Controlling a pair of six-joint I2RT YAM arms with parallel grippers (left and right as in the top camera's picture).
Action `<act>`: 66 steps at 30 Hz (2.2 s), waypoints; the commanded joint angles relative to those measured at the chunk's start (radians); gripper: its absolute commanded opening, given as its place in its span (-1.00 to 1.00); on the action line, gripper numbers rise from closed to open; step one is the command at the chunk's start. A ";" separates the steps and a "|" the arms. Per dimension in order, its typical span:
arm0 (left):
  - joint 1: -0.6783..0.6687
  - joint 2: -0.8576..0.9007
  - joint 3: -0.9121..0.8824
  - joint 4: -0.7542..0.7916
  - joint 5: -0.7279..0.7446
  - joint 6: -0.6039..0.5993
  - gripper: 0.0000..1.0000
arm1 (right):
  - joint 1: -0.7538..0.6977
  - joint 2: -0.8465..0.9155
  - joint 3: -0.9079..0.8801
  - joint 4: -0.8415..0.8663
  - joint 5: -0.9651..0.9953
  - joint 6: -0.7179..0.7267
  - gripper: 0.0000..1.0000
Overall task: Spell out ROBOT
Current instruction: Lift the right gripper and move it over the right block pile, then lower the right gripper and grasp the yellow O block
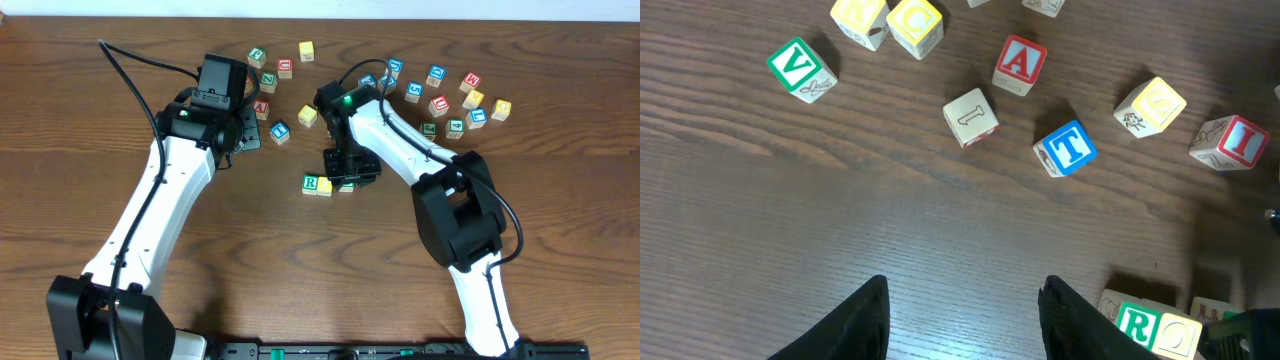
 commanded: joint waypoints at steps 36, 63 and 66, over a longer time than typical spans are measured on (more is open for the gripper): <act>0.002 -0.014 0.004 0.000 -0.013 0.009 -0.04 | -0.122 -0.056 0.180 0.278 0.249 -0.144 -0.02; 0.002 -0.014 0.001 0.017 -0.014 0.009 -0.05 | -0.183 0.073 0.148 0.319 0.132 -0.156 0.01; 0.002 -0.014 0.001 0.017 -0.013 0.009 -0.04 | -0.183 0.073 0.124 0.336 0.132 -0.150 -0.06</act>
